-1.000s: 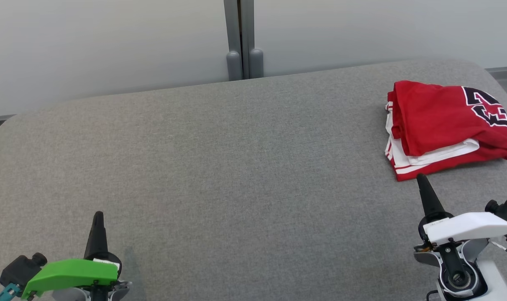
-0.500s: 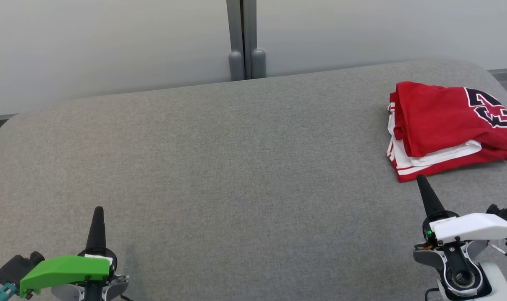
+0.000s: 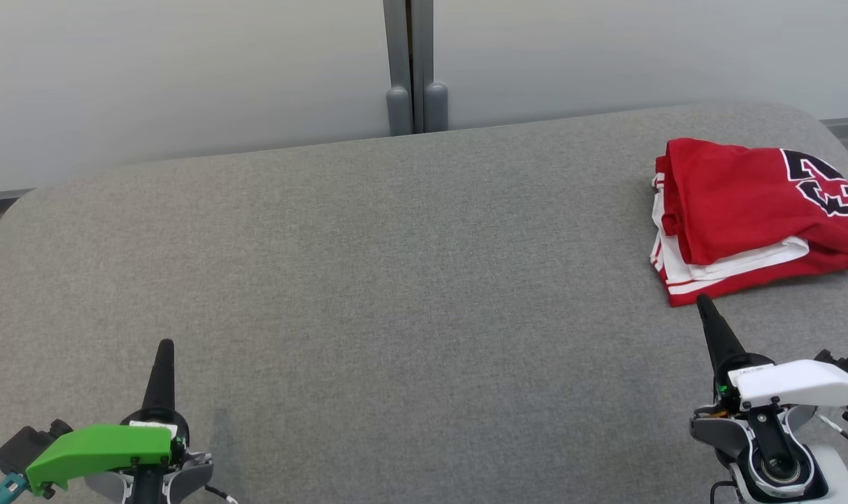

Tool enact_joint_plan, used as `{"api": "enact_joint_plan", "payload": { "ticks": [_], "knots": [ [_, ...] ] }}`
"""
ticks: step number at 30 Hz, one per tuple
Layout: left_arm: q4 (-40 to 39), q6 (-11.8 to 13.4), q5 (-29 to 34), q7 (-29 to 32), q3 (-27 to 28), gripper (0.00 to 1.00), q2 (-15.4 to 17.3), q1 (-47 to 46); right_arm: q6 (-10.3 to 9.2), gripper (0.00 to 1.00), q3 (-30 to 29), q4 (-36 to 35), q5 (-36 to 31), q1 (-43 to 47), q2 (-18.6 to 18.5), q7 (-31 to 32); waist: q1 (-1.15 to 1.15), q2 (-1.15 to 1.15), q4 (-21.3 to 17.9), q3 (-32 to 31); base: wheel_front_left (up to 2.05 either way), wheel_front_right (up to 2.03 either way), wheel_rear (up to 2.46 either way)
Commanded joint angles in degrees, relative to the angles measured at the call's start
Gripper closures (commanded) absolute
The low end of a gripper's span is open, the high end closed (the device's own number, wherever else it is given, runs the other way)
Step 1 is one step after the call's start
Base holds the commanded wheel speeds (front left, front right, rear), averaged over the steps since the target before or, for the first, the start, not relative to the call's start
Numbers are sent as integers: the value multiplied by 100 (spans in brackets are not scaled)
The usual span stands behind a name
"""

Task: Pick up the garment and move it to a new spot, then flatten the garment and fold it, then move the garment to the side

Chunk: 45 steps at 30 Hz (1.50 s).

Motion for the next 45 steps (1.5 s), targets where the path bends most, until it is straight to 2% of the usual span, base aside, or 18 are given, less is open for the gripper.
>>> {"api": "enact_joint_plan", "payload": {
  "ticks": [1, 36, 45],
  "knots": [
    [-54, -31, -149, 32, 35, 100, 50, -133, 3, 100, -48, -56, 130, 9, 1, 42, 0, 0, 4, -1, 0, 0, 0],
    [-105, -79, -1585, 412, 96, 100, 60, -225, 2, 100, -322, -103, 1392, 71, 216, 427, 0, 0, 99, -23, 0, 0, 0],
    [-105, -83, -1609, 434, 97, 100, 61, -216, 2, 100, -328, -103, 1422, 74, 219, 441, 0, 0, 103, -24, 0, 0, 0]
  ]
}}
